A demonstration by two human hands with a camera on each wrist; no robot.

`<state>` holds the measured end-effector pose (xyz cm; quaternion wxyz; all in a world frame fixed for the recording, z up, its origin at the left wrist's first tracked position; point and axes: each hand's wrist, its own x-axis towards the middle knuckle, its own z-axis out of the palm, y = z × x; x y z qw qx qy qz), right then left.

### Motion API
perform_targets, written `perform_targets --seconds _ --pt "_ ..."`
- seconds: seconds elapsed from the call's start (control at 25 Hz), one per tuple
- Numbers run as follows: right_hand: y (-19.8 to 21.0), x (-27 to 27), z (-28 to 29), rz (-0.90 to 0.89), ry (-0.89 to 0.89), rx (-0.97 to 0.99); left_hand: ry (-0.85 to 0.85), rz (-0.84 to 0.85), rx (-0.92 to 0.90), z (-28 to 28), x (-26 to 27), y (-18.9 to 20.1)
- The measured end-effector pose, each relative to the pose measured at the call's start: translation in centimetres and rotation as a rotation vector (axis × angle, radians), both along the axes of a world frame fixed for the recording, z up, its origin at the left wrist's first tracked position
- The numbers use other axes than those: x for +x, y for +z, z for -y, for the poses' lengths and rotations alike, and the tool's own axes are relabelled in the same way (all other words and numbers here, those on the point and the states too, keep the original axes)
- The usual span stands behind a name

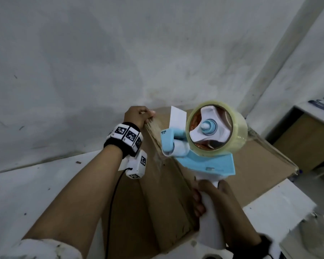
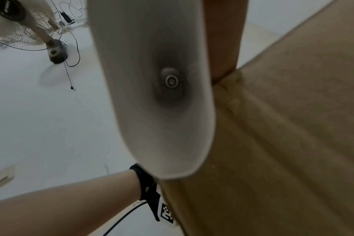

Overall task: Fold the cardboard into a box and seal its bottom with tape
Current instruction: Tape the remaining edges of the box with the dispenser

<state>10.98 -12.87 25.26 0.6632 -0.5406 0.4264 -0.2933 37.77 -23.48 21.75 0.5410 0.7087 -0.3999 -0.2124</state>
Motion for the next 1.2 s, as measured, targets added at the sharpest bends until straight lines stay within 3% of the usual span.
perform_targets --seconds 0.28,0.4,0.6,0.72,0.88,1.0,1.2 --pt "0.9 1.9 0.2 -0.097 0.045 -0.069 0.061 -0.197 -0.006 0.6 1.2 -0.4" --pt "0.8 2.3 0.0 -0.136 0.029 -0.010 0.043 -0.235 -0.013 0.7 1.4 -0.8" --pt "1.9 1.9 0.3 0.074 0.015 0.302 0.021 -0.122 -0.127 -0.2 1.5 -0.1" --pt "2.9 2.8 0.3 0.199 0.029 0.367 0.037 -0.049 -0.145 0.0 2.6 0.5" --pt "1.8 4.5 0.3 0.125 -0.048 0.302 0.031 -0.032 -0.030 0.9 3.2 -0.8" --pt "0.8 5.2 0.2 -0.027 -0.067 0.144 -0.003 -0.037 0.014 1.0 3.4 -1.4" --pt "0.2 5.7 -0.1 -0.183 -0.039 0.023 -0.015 -0.179 0.011 1.1 3.1 -3.1"
